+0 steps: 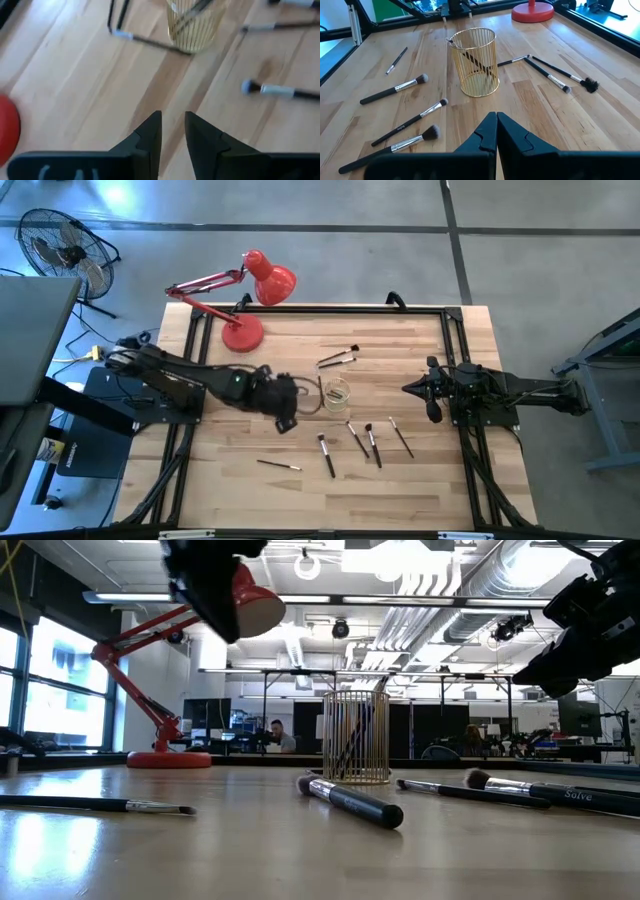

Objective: Put items in baskets/containers
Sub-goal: Put the eyeshadow brush into the wire organizer

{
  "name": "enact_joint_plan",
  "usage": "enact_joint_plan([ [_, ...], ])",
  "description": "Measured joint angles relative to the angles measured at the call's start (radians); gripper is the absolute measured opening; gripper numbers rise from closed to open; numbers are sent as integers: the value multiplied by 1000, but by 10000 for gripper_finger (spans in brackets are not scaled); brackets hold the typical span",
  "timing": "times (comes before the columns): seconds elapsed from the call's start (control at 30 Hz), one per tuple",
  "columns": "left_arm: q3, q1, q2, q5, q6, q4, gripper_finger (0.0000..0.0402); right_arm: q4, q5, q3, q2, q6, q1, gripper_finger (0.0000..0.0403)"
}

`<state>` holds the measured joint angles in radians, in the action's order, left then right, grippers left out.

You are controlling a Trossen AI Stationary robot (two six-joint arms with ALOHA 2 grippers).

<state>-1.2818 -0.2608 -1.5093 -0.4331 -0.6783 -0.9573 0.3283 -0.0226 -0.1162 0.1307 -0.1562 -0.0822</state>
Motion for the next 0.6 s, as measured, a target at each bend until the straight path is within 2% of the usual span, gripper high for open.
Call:
enact_joint_plan([
  [0.1, 25, -35, 1, -25, -35, -21, 57, 1, 0, 0, 0, 0, 0, 0],
  [0.23, 128, -73, 37, -19, -83, 1, 12, 1, 0, 0, 0, 0, 0, 0],
  [0.33, 239, -91, 66, -6, -115, 98, 7, 1, 0, 0, 0, 0, 0, 0],
  [0.4, 321, -90, 72, 41, -112, 195, 7, 0, 0, 0, 0, 0, 0, 1],
  [0.6, 543, -88, 109, 128, -21, 510, 2, 0, 0, 0, 0, 0, 0, 0],
])
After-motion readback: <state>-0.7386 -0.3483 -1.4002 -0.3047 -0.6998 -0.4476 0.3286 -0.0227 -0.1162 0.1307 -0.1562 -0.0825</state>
